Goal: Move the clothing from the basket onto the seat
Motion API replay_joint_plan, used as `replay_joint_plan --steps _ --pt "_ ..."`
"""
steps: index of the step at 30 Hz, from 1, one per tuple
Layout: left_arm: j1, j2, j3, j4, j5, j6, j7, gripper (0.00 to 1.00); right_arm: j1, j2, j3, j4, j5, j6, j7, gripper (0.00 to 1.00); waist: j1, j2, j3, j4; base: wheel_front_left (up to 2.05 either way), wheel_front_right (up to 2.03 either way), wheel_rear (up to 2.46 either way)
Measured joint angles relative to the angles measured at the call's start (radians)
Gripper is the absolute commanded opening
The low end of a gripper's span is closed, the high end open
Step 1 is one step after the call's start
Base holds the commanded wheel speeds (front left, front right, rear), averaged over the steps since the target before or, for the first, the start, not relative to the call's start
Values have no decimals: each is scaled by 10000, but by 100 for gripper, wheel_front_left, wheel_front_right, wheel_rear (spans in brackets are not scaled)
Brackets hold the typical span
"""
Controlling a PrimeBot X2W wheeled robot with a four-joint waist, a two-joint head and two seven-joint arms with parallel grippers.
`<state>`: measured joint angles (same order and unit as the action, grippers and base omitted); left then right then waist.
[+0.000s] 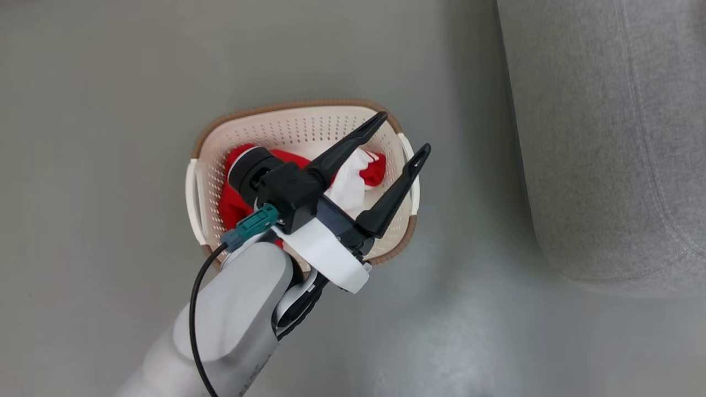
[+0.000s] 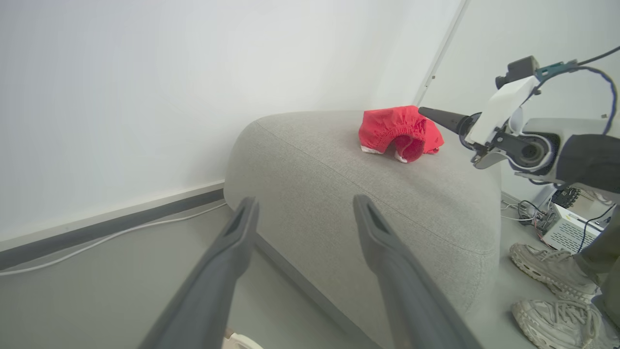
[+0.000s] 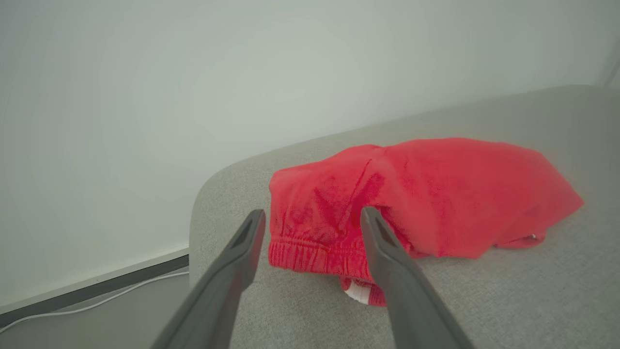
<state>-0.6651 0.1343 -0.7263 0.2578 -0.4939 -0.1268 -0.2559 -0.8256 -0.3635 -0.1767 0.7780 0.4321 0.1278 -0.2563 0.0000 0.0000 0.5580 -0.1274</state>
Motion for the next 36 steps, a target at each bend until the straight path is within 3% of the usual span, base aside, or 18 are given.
replay_joint_plan --steps 14,36 --pt "1672 -337 2165 261 433 0 0 100 1365 460 1747 -1534 430 -2 2 100 0 0 -1936 649 0 0 0" --pt "3625 -788 6311 744 2211 -27 2 100 3348 1645 2759 -2740 -77 -2 4 100 0 0 -4079 1760 0 0 0"
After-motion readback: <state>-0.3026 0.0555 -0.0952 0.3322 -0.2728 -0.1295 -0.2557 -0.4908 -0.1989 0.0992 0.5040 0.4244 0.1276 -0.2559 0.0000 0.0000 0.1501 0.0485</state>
